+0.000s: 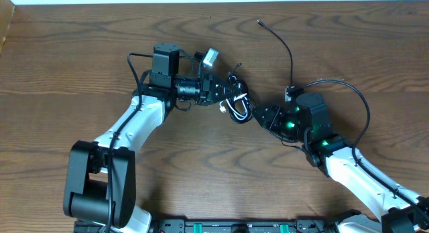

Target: Untangle cables

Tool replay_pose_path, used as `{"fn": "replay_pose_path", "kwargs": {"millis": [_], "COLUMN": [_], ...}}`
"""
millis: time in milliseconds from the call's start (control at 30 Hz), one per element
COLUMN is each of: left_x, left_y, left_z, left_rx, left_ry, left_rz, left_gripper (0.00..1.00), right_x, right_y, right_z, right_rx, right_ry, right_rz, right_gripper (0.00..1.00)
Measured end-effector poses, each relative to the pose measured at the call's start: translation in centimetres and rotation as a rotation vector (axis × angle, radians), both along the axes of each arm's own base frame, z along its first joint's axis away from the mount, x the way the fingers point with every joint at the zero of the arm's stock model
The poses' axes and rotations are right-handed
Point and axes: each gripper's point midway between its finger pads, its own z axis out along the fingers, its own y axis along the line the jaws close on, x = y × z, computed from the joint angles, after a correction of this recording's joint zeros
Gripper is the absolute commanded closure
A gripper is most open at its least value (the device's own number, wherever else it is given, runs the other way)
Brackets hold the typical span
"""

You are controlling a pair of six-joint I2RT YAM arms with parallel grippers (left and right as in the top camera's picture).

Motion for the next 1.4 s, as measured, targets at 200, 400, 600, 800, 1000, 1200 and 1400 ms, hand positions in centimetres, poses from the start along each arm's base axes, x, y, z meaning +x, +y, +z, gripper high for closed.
{"fn": "replay_pose_path", "kwargs": {"millis": [200, 400, 600, 800, 1000, 1200, 1400], "left_x": [-0.4, -0.5, -0.5, -0.5, -0.5, -0.5, -0.1], "left_y": [0.0, 0.0, 0.0, 0.0, 0.0, 0.0, -0.1], "left_z": [0.3, 0.4, 0.4, 0.4, 0.4, 0.4, 0.9], "left_rx": [-0.018, -0.021, -0.021, -0.022, -0.021, -0.020, -0.030], "left_ry": [0.004, 0.005, 0.005, 0.006, 0.028, 0.061, 0.054], "left_rz": [-0.023, -0.026, -0.027, -0.027, -0.025, -0.021, -0.014], "left_gripper": [0.92, 0.92, 0.92, 0.92, 0.92, 0.93, 0.92], "right_x": [0.2, 0.0, -0.7, -1.4, -1.6, -1.0, -1.6], "right_y": [-0.3, 0.0, 0.8, 1.3, 1.5, 2.3, 2.2], "right_z": [-0.2, -0.3, -0.8, -1.4, -2.5, -3.4, -4.0], "right_rx": [-0.013, -0.019, -0.029, -0.016, 0.011, 0.073, 0.062], "right_ry": [0.001, 0.005, 0.034, 0.090, 0.165, 0.219, 0.251], "right_rz": [-0.025, -0.027, -0.027, -0.043, -0.084, -0.117, -0.105], "right_gripper": [0.53, 0.53, 0.55, 0.54, 0.55, 0.79, 0.99]}}
